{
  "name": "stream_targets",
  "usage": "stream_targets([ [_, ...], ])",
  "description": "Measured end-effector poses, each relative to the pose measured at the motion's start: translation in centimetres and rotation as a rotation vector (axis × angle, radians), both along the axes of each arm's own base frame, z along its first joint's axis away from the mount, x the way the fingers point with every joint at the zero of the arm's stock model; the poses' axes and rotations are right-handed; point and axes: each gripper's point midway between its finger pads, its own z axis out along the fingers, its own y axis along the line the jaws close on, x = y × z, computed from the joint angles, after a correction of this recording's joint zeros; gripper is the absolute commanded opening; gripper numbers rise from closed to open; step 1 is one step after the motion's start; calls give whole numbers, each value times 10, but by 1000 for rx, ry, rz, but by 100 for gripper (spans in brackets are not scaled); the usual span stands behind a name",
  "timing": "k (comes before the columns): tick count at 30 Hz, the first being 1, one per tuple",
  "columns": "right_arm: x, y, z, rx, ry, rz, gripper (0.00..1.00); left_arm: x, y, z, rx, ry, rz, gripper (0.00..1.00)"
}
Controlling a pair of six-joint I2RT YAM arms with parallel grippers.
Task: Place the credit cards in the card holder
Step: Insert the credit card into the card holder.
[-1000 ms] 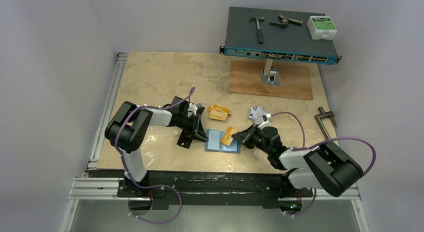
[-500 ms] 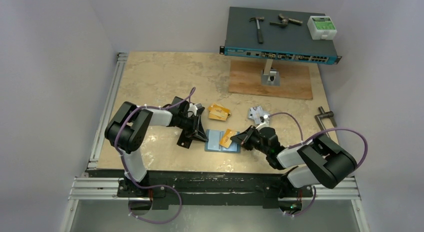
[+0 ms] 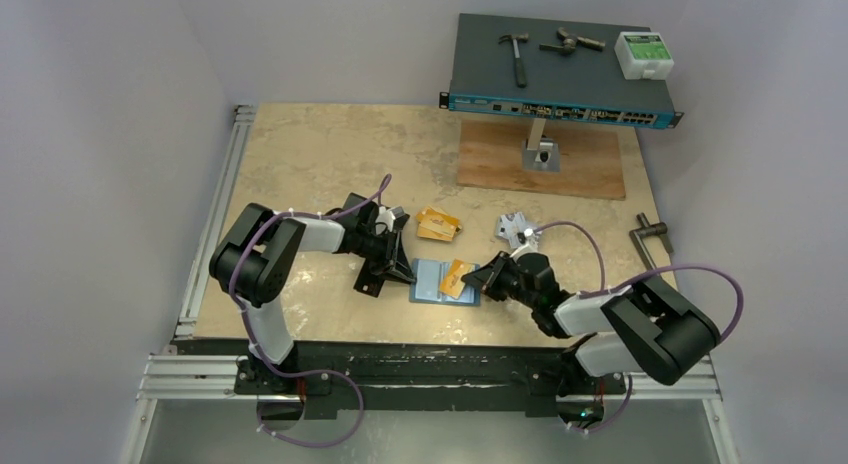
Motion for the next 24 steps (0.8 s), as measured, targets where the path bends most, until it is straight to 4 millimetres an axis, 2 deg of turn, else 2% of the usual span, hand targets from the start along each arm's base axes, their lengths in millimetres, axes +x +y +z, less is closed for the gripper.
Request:
stream_targets([
  [11, -6, 17, -7, 16, 12, 45, 0, 0, 0, 0, 0, -1, 0, 21],
  [18, -4, 21, -4, 15, 7, 57, 0, 0, 0, 0, 0, 0, 0, 20],
  [24, -2, 32, -8, 8, 28, 105, 0, 1, 1, 0, 4, -12, -2, 20],
])
